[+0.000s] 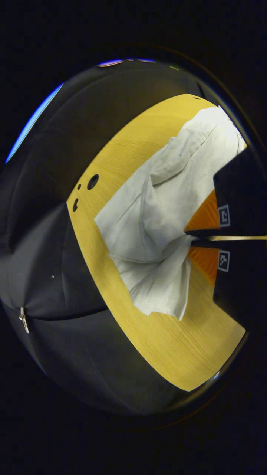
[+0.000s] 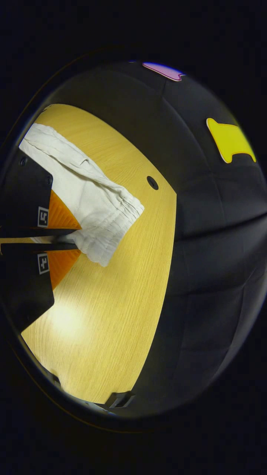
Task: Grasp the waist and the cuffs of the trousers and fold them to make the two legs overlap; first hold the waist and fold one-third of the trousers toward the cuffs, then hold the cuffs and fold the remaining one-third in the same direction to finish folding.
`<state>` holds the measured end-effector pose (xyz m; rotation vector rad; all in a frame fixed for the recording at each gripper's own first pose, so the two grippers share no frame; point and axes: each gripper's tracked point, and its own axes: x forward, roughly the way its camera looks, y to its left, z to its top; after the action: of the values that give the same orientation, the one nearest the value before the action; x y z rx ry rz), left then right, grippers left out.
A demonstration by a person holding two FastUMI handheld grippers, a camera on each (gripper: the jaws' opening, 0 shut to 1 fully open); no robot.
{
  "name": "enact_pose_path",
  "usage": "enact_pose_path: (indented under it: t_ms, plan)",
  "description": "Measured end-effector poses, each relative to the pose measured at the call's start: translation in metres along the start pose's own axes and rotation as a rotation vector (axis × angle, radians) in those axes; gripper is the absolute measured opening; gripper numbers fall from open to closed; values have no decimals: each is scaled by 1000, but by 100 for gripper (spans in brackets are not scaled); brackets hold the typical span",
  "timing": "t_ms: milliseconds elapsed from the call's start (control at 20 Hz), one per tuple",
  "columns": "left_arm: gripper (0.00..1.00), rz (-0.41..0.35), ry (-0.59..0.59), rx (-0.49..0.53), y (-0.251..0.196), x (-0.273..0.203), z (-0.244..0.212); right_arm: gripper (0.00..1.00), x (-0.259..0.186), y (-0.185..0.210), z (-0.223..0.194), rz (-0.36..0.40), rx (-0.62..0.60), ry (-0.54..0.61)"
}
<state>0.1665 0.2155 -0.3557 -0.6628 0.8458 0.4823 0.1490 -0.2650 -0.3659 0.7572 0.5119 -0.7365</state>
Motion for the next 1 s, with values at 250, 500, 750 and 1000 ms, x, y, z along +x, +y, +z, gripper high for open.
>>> enact_pose_path:
  t_ms: [250,500,750,1000]
  plan:
    - [6,-86,27,-71,3,-1,-2,10,-23,9,20,115,13,-79]
    - [6,-77,17,2,3,0,-3,10,-61,45,38,233,-114,-163]
    - [6,-73,11,26,3,-1,-1,10,-107,93,38,347,-216,-217]
    - [6,-77,3,30,2,0,0,10,-140,134,20,408,-357,-258]
